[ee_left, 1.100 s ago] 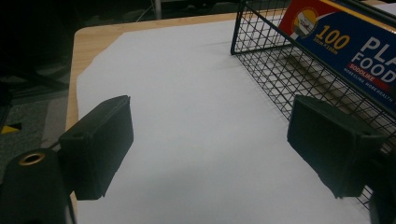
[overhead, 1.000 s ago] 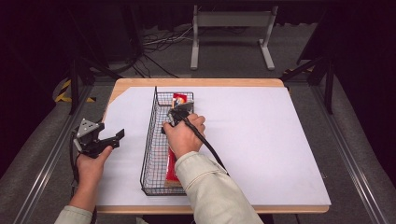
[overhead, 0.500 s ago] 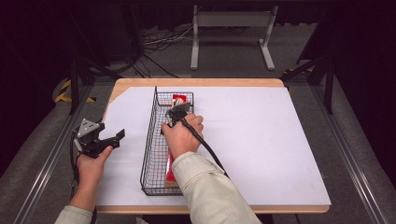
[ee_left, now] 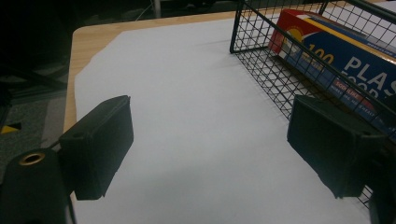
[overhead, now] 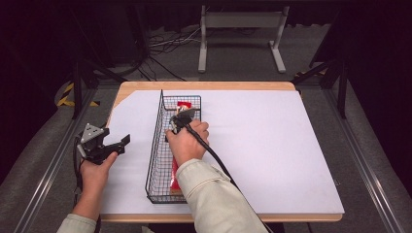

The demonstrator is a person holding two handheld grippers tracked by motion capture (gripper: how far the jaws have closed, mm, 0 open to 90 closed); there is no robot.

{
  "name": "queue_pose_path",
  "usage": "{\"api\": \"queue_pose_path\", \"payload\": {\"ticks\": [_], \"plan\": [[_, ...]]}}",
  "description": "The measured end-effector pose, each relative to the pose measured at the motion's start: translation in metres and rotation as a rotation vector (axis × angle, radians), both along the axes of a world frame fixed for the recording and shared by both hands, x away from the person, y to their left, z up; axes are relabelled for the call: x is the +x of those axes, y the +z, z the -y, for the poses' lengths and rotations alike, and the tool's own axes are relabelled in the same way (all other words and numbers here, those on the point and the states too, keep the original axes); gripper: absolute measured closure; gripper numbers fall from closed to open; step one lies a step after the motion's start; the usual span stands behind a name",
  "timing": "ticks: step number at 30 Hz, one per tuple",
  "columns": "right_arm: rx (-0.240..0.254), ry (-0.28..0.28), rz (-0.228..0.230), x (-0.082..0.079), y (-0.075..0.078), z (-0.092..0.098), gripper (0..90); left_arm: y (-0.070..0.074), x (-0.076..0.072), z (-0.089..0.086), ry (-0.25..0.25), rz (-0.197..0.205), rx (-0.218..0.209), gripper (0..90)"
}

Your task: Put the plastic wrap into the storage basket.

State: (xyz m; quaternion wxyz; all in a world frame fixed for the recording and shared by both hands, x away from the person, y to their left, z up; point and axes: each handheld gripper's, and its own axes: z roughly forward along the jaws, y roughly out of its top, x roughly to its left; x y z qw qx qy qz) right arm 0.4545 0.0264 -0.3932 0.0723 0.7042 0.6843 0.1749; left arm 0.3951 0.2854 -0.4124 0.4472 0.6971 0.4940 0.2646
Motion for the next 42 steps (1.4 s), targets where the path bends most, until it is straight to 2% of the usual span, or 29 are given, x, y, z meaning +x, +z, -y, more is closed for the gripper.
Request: {"api": "queue_pose_path", "payload": {"ticks": [2, 10, 13, 15, 18, 23, 34, 41, 42], "plan": [[0.013, -0.006, -0.006, 0.000, -0.001, 0.000, 39.7, 0.000, 0.000, 0.000, 0.000, 0.000, 0.000, 15.1], [0.015, -0.011, -0.011, 0.000, -0.004, 0.001, 38.5, 0.000, 0.000, 0.000, 0.000, 0.002, 0.001, 15.1], [0.037, -0.014, -0.007, 0.000, -0.006, 0.001, 34.9, 0.001, 0.000, 0.000, -0.001, 0.003, 0.002, 15.2], [0.053, -0.010, 0.020, -0.001, 0.001, 0.002, 34.0, 0.000, 0.000, 0.001, -0.003, 0.001, 0.000, 15.1], [0.059, -0.011, 0.035, -0.001, 0.005, 0.002, 33.5, 0.001, 0.000, 0.002, -0.002, 0.004, 0.003, 15.1], [0.054, 0.008, 0.048, -0.001, 0.010, 0.003, 31.6, 0.001, 0.000, 0.001, 0.001, 0.002, 0.003, 15.1], [0.041, 0.023, 0.121, -0.005, 0.043, 0.008, 28.9, 0.003, -0.001, 0.003, 0.001, 0.005, 0.002, 15.1], [0.045, 0.047, 0.143, -0.008, 0.057, 0.013, 26.9, 0.004, -0.002, 0.003, 0.001, 0.003, 0.004, 15.1], [0.028, 0.052, 0.149, -0.008, 0.061, 0.015, 25.9, 0.004, -0.002, 0.003, 0.001, 0.003, 0.006, 15.1]]}}
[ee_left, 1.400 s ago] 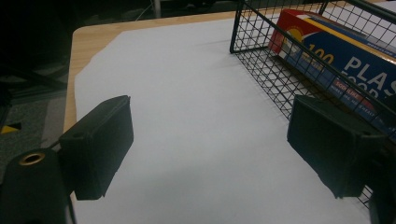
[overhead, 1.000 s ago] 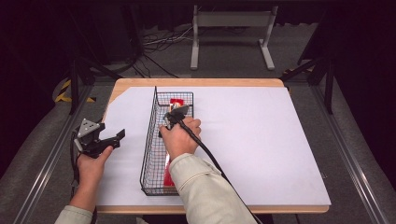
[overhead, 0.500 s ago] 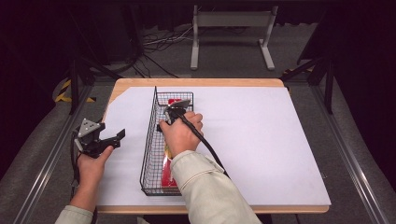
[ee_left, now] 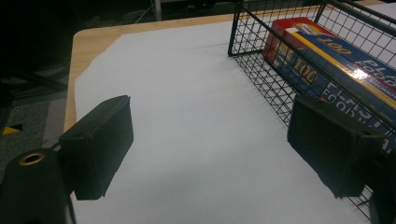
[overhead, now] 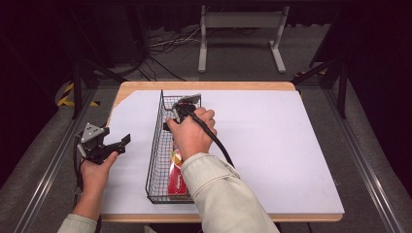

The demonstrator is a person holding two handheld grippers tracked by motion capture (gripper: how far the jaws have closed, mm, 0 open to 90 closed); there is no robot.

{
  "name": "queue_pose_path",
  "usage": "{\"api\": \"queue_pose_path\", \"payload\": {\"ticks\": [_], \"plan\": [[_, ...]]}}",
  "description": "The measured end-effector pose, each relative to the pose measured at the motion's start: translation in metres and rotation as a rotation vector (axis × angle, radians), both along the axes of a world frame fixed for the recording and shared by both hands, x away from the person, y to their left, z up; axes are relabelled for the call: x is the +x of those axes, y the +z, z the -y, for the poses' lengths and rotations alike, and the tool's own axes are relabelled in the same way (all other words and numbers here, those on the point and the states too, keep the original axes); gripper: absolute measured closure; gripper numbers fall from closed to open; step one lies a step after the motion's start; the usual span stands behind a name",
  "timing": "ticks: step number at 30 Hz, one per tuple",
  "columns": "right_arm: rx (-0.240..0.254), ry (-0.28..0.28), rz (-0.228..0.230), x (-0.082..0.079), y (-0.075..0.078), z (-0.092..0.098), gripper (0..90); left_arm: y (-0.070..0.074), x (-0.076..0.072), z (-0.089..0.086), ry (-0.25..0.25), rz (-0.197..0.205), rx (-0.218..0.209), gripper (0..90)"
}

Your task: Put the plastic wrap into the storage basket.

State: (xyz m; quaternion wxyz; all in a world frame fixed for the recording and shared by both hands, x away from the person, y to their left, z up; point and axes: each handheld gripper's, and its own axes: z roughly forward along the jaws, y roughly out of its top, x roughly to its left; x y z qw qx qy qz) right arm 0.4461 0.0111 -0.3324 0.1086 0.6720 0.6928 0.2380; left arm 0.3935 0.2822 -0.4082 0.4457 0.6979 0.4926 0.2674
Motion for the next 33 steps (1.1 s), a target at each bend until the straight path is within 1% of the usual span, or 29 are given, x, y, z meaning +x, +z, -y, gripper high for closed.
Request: {"api": "queue_pose_path", "payload": {"ticks": [2, 4, 8, 9, 11, 12, 14, 16, 18, 20, 22, 27, 28, 29, 31, 33], "plan": [[-0.005, 0.005, 0.002, 0.000, 0.002, 0.002, 25.6, 0.000, 0.000, 0.000, 0.000, 0.001, -0.001, 15.1], [0.010, 0.008, 0.013, 0.001, 0.008, 0.008, 23.8, 0.000, 0.000, 0.000, 0.000, 0.000, -0.001, 15.1], [0.009, 0.023, 0.035, 0.001, 0.018, 0.021, 22.0, 0.000, 0.001, -0.001, 0.001, 0.000, -0.002, 15.1], [0.009, 0.023, 0.035, 0.001, 0.018, 0.021, 22.0, 0.000, 0.001, -0.001, 0.003, 0.001, -0.004, 15.1], [-0.004, 0.033, 0.039, 0.000, 0.023, 0.030, 21.7, -0.001, 0.001, -0.002, 0.007, 0.001, -0.007, 15.1], [-0.010, 0.036, 0.053, 0.000, 0.028, 0.039, 21.2, 0.000, 0.001, -0.003, 0.009, -0.003, -0.008, 15.1], [-0.010, 0.038, 0.057, 0.000, 0.031, 0.043, 20.7, 0.000, 0.001, -0.003, 0.009, -0.002, -0.007, 15.1], [0.000, 0.031, 0.068, 0.000, 0.039, 0.058, 20.0, 0.000, 0.001, -0.002, 0.007, -0.003, -0.008, 15.1], [0.001, 0.034, 0.073, 0.000, 0.040, 0.062, 19.7, 0.000, 0.001, -0.002, 0.004, -0.006, -0.007, 15.1], [0.005, 0.029, 0.081, 0.000, 0.045, 0.072, 19.3, 0.000, 0.001, -0.001, 0.003, -0.006, -0.006, 14.9], [0.013, 0.036, 0.085, 0.000, 0.047, 0.079, 17.0, -0.001, 0.002, -0.001, 0.003, -0.004, -0.001, 14.9], [0.011, 0.056, 0.103, 0.001, 0.052, 0.102, 13.9, -0.001, 0.002, -0.003, 0.006, -0.010, -0.003, 14.8], [0.011, 0.055, 0.108, 0.001, 0.054, 0.107, 13.9, -0.002, 0.002, -0.004, 0.008, -0.010, -0.006, 14.8], [0.011, 0.055, 0.108, 0.001, 0.054, 0.107, 13.9, -0.002, 0.002, -0.004, 0.008, -0.010, -0.006, 14.7], [0.020, 0.061, 0.112, 0.001, 0.057, 0.117, 13.7, -0.002, 0.002, -0.004, 0.009, -0.009, -0.005, 14.7], [0.021, 0.067, 0.125, 0.000, 0.059, 0.125, 13.7, -0.002, 0.002, -0.005, 0.010, -0.010, -0.007, 14.7]]}}
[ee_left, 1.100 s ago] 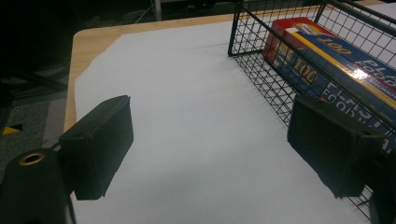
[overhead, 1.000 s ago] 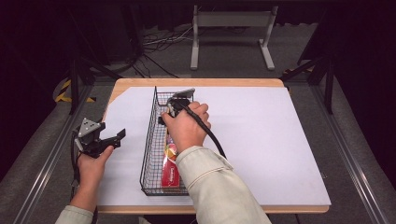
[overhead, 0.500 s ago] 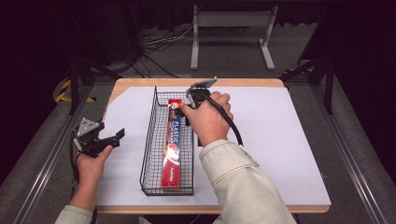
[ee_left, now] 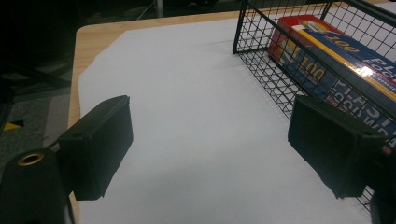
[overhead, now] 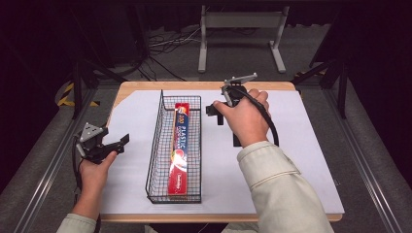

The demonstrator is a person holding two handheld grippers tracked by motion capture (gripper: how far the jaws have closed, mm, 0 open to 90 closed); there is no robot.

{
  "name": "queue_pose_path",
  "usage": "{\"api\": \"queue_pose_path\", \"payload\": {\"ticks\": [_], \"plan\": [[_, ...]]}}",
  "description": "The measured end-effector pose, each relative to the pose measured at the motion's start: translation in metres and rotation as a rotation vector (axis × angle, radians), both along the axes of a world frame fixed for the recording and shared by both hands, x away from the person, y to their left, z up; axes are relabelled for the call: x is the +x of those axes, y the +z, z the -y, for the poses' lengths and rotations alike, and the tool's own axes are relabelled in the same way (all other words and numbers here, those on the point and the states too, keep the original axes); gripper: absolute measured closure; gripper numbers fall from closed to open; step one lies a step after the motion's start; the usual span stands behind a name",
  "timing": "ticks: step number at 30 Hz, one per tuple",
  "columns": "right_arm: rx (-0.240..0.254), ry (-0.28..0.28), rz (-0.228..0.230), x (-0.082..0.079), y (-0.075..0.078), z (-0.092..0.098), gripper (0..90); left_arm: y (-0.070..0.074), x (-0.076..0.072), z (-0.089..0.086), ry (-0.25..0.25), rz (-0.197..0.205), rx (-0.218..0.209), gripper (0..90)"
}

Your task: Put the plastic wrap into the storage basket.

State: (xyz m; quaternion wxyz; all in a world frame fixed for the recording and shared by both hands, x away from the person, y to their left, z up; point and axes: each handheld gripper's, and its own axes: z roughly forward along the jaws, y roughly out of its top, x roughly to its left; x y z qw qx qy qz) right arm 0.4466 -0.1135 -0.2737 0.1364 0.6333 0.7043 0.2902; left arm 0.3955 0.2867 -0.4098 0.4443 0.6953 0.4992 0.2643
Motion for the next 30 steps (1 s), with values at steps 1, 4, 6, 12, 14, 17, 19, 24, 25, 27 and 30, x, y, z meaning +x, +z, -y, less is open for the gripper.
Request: {"api": "queue_pose_path", "payload": {"ticks": [1, 4, 6, 12, 14, 17, 19, 24, 25, 27, 30], "plan": [[0.001, 0.005, 0.002, 0.000, 0.001, 0.005, 13.7, 0.000, 0.000, 0.000, 0.001, -0.002, 0.003, 14.7], [0.001, 0.027, 0.009, -0.001, 0.003, 0.020, 13.0, -0.002, 0.001, -0.002, 0.002, -0.009, -0.009, 14.6], [0.007, 0.028, 0.010, -0.002, 0.004, 0.031, 12.4, -0.003, 0.001, -0.003, 0.001, -0.016, -0.011, 14.6], [0.011, 0.067, 0.037, -0.003, 0.005, 0.055, 11.6, -0.002, 0.001, -0.002, -0.004, -0.016, -0.007, 14.4], [0.012, 0.066, 0.044, -0.003, 0.005, 0.063, 11.7, -0.002, 0.000, -0.002, -0.004, -0.016, -0.006, 14.4], [0.005, 0.085, 0.063, -0.004, 0.006, 0.073, 11.6, -0.002, -0.001, -0.004, 0.000, -0.013, -0.011, 14.5], [0.003, 0.096, 0.076, -0.003, 0.006, 0.079, 11.5, -0.002, -0.002, -0.004, 0.002, -0.016, -0.012, 14.5], [-0.007, 0.120, 0.091, -0.003, 0.004, 0.092, 11.5, -0.003, -0.006, -0.006, 0.000, -0.018, 0.000, 14.5], [-0.006, 0.120, 0.095, -0.003, 0.004, 0.096, 11.5, -0.003, -0.007, -0.006, 0.002, -0.015, 0.000, 14.5], [-0.010, 0.133, 0.117, -0.003, 0.002, 0.104, 11.8, -0.003, -0.010, -0.007, 0.001, -0.017, 0.002, 14.5], [-0.015, 0.162, 0.147, -0.004, 0.001, 0.114, 12.3, -0.003, -0.013, -0.008, 0.000, -0.020, -0.002, 14.5]]}}
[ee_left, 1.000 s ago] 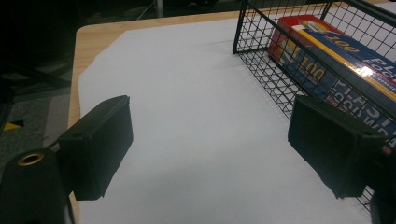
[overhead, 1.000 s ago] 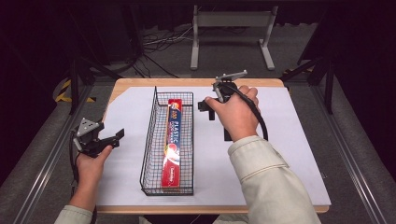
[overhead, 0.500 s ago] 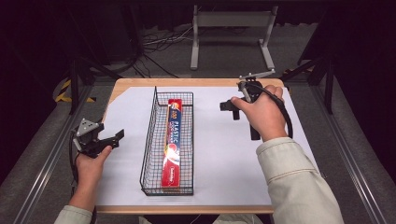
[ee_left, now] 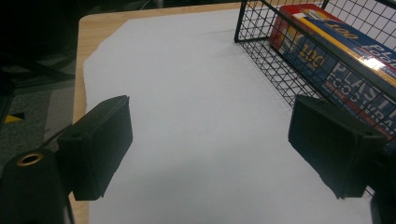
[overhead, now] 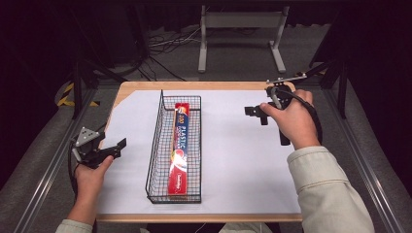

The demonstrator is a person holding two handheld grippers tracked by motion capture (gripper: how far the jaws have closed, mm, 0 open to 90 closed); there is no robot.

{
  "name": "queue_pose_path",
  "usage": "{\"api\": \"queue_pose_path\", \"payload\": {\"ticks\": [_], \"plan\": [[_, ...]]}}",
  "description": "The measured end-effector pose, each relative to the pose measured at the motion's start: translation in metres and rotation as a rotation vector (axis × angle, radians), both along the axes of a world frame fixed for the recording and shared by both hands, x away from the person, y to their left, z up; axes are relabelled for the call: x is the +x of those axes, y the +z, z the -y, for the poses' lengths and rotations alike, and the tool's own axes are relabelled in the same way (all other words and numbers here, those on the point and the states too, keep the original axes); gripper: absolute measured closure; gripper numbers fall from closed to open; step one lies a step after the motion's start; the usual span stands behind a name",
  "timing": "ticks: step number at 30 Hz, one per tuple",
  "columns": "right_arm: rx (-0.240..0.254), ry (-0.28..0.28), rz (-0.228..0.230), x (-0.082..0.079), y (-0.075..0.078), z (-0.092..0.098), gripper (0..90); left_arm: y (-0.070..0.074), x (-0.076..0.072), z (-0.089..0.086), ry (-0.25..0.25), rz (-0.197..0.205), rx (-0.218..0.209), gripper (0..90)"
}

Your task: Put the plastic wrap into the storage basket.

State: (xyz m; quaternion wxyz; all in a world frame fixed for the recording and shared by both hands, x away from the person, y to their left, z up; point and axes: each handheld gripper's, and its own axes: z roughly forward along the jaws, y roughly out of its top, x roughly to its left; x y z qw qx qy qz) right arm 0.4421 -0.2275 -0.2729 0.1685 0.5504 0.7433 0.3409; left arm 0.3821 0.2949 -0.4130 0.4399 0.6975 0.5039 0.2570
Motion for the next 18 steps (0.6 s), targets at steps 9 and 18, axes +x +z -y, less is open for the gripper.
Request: {"api": "queue_pose_path", "payload": {"ticks": [9, 18], "plan": [[-0.001, 0.113, 0.132, -0.013, -0.009, 0.020, 12.4, 0.002, -0.013, 0.005, -0.018, 0.006, -0.007, 14.5], [-0.002, 0.176, 0.177, -0.028, -0.035, 0.039, 12.5, 0.005, -0.018, 0.008, -0.024, 0.015, 0.013, 14.5]]}}
